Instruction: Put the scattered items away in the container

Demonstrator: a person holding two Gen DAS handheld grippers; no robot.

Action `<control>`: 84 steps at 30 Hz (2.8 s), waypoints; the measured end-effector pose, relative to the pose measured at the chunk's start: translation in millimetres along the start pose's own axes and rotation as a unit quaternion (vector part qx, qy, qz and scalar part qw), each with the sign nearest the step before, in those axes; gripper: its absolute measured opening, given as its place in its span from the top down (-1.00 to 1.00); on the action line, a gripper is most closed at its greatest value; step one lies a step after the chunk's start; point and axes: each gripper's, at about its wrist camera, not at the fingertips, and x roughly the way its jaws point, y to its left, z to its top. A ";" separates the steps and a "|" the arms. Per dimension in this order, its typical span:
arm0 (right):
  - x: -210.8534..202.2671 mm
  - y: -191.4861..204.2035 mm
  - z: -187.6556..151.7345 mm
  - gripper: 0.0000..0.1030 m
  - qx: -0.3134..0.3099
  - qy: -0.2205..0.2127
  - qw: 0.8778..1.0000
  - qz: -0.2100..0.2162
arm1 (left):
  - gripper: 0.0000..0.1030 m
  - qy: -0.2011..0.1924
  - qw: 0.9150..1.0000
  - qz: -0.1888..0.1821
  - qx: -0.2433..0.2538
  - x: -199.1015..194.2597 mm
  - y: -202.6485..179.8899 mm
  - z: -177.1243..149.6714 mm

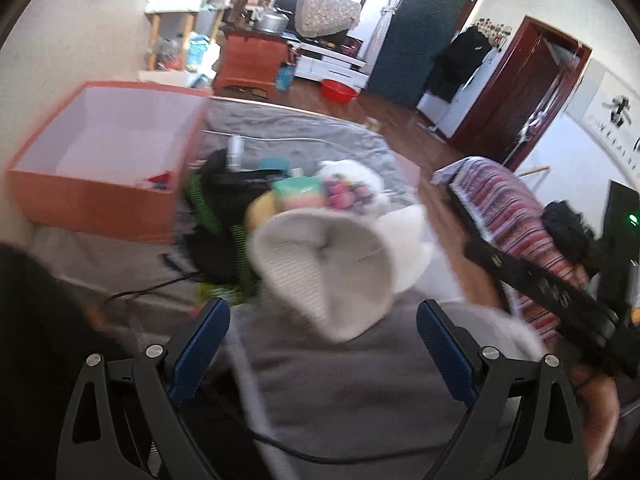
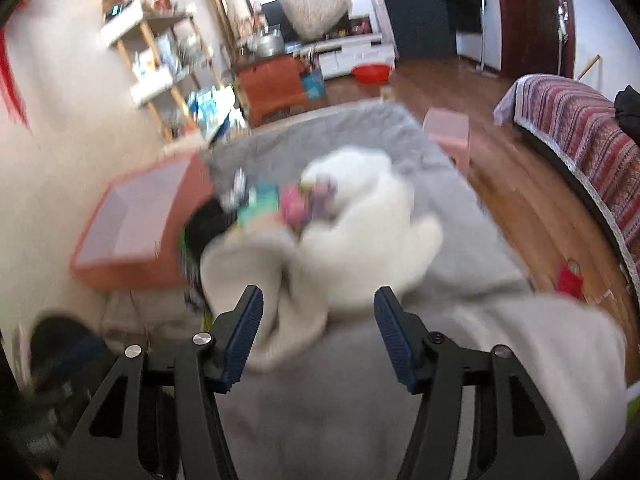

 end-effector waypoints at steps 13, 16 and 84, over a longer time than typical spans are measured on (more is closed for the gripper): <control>90.4 -40.6 -1.1 0.14 0.077 0.040 0.994 0.059 | -0.84 0.174 0.977 0.010 -0.121 118.8 60.5 -37.1; 97.0 -40.6 -5.8 0.13 0.075 0.057 0.994 0.060 | -0.85 0.145 0.984 0.001 -0.098 109.4 49.4 -33.2; -14.4 20.2 31.6 0.85 0.077 0.044 0.981 0.174 | 0.68 -0.113 0.982 -0.078 0.127 -27.8 -41.0 31.6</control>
